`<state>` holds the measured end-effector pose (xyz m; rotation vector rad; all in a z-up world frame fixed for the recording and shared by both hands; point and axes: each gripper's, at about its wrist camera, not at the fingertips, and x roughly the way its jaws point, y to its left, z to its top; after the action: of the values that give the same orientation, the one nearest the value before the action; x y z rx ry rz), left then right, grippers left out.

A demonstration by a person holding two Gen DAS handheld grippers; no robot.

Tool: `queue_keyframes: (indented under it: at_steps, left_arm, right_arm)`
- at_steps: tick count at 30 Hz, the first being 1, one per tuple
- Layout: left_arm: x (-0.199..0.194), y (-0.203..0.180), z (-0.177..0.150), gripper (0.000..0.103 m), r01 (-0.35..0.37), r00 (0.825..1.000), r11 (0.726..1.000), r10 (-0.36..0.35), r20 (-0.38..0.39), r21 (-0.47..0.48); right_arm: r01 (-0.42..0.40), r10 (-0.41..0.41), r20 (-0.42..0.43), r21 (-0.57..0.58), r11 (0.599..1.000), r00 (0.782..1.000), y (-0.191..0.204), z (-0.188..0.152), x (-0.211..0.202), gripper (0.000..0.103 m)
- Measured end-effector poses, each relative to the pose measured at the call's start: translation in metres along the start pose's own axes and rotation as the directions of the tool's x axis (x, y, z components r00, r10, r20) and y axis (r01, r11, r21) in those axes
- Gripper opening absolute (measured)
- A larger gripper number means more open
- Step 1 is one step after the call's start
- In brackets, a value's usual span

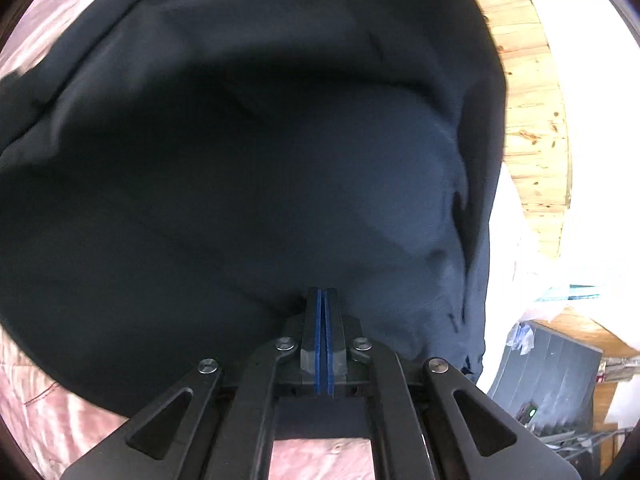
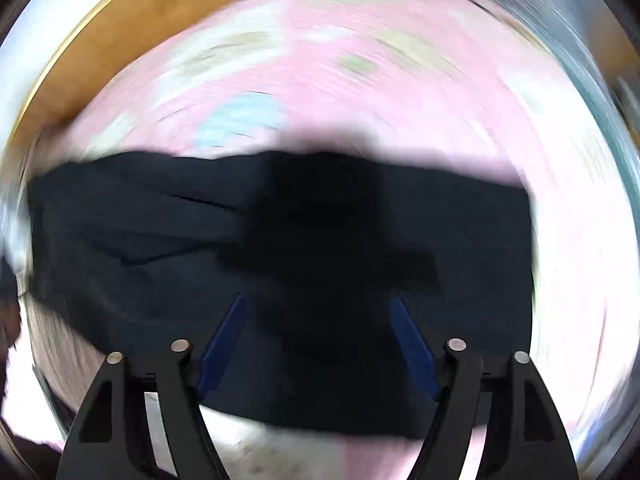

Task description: Fold clothes

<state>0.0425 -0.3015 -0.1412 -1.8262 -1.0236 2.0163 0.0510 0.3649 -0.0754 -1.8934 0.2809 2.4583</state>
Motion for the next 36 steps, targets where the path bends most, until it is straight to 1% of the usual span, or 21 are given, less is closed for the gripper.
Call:
queue_keyframes:
  at_steps: [1, 2, 4, 5, 6, 7, 8, 9, 10, 14, 17, 18, 20, 22, 24, 25, 26, 27, 32, 35, 36]
  left_arm:
    - [0.001, -0.005, -0.004, 0.003, -0.003, 1.000, 1.000, 0.003, -0.004, 0.013]
    - [0.002, -0.009, -0.007, 0.004, -0.006, 1.000, 1.000, 0.006, -0.009, 0.024]
    - [0.003, -0.015, -0.017, 0.006, -0.010, 1.000, 0.999, 0.011, -0.019, 0.038]
    - [0.003, -0.016, -0.022, 0.007, -0.009, 1.000, 0.999, 0.010, -0.023, 0.037]
    - [0.003, -0.017, -0.028, 0.008, -0.009, 1.000, 0.999, 0.010, -0.027, 0.036]
    - [0.003, -0.017, -0.033, 0.008, -0.009, 1.000, 1.000, 0.010, -0.028, 0.030]
    - [0.003, -0.016, -0.038, 0.009, -0.010, 1.000, 1.000, 0.010, -0.029, 0.021]
    - [0.002, -0.014, -0.042, 0.009, -0.010, 1.000, 1.000, 0.010, -0.029, 0.013]
    - [0.003, -0.013, -0.048, 0.009, -0.003, 1.000, 1.000, 0.003, -0.027, 0.002]
    - [0.005, -0.008, -0.069, 0.009, 0.036, 0.999, 0.998, -0.037, -0.014, -0.047]
    - [0.013, -0.009, -0.082, 0.010, 0.056, 0.998, 0.996, -0.057, -0.003, -0.073]
    - [0.016, -0.010, -0.085, 0.012, 0.062, 0.998, 0.995, -0.062, 0.003, -0.080]
    - [0.021, -0.014, -0.095, 0.027, 0.073, 0.997, 0.993, -0.072, 0.016, -0.095]
    - [0.024, -0.015, -0.107, 0.028, 0.081, 0.997, 0.992, -0.079, 0.023, -0.102]
    - [0.026, -0.017, -0.119, 0.032, 0.087, 0.996, 0.990, -0.085, 0.029, -0.107]
    - [0.026, -0.017, -0.125, 0.039, 0.090, 0.996, 0.990, -0.087, 0.032, -0.110]
    - [0.027, -0.018, -0.131, 0.042, 0.094, 0.995, 0.989, -0.090, 0.036, -0.112]
    - [0.028, -0.018, -0.137, 0.043, 0.097, 0.995, 0.989, -0.093, 0.039, -0.115]
    - [0.035, -0.010, -0.164, 0.043, 0.052, 0.998, 0.991, -0.048, 0.035, -0.124]
    - [0.032, -0.002, -0.180, 0.043, 0.039, 0.998, 0.990, -0.033, 0.049, -0.136]
    - [0.028, -0.001, -0.183, 0.043, 0.046, 0.997, 0.989, -0.037, 0.064, -0.141]
  right_arm:
    - [0.006, -0.009, -0.029, -0.117, 0.993, 1.000, 0.007, 0.011, 0.013, 0.077]
    - [0.008, -0.022, -0.056, -0.232, 0.973, 0.998, 0.013, 0.021, 0.025, 0.077]
    - [0.006, -0.067, -0.134, -0.412, 0.911, 0.989, 0.021, 0.031, 0.053, 0.076]
    - [-0.004, -0.090, -0.178, -0.469, 0.883, 0.980, 0.021, 0.033, 0.066, 0.075]
    - [-0.026, -0.084, -0.201, -0.490, 0.872, 0.976, 0.020, 0.036, 0.070, 0.074]
    - [-0.047, -0.079, -0.223, -0.509, 0.860, 0.972, 0.018, 0.038, 0.074, 0.070]
    - [-0.069, -0.070, -0.245, -0.515, 0.854, 0.967, 0.016, 0.042, 0.075, 0.045]
    - [-0.090, -0.052, -0.264, -0.498, 0.863, 0.963, 0.013, 0.046, 0.069, 0.005]
    - [-0.110, -0.032, -0.275, -0.485, 0.868, 0.961, 0.010, 0.047, 0.061, 0.004]
    - [-0.172, 0.045, -0.265, -0.479, 0.861, 0.963, 0.011, 0.030, 0.020, 0.003]
    - [-0.168, 0.052, -0.245, -0.482, 0.860, 0.968, 0.016, 0.004, -0.005, 0.003]
    - [-0.155, 0.049, -0.225, -0.482, 0.862, 0.973, 0.019, -0.006, -0.013, 0.002]
    - [-0.126, 0.050, -0.169, -0.474, 0.872, 0.984, 0.025, -0.032, -0.032, 0.002]
    - [-0.071, 0.020, -0.112, -0.466, 0.882, 0.993, 0.031, -0.064, -0.044, 0.002]
    - [-0.008, -0.030, -0.081, -0.433, 0.901, 0.996, 0.030, -0.098, -0.040, 0.002]
    - [0.015, -0.050, -0.073, -0.410, 0.912, 0.996, 0.028, -0.114, -0.036, 0.002]
    - [0.041, -0.072, -0.068, -0.386, 0.921, 0.995, 0.027, -0.127, -0.030, 0.002]
    - [0.064, -0.095, -0.067, -0.367, 0.928, 0.993, 0.028, -0.139, -0.023, 0.002]
    - [0.181, -0.188, -0.018, -0.197, 0.964, 0.982, 0.013, -0.163, -0.008, 0.002]
    - [0.138, -0.138, 0.012, -0.014, 0.990, 0.990, -0.005, -0.166, -0.017, 0.003]
    - [0.094, -0.098, 0.036, 0.100, 0.991, 0.995, -0.016, -0.168, -0.024, 0.006]
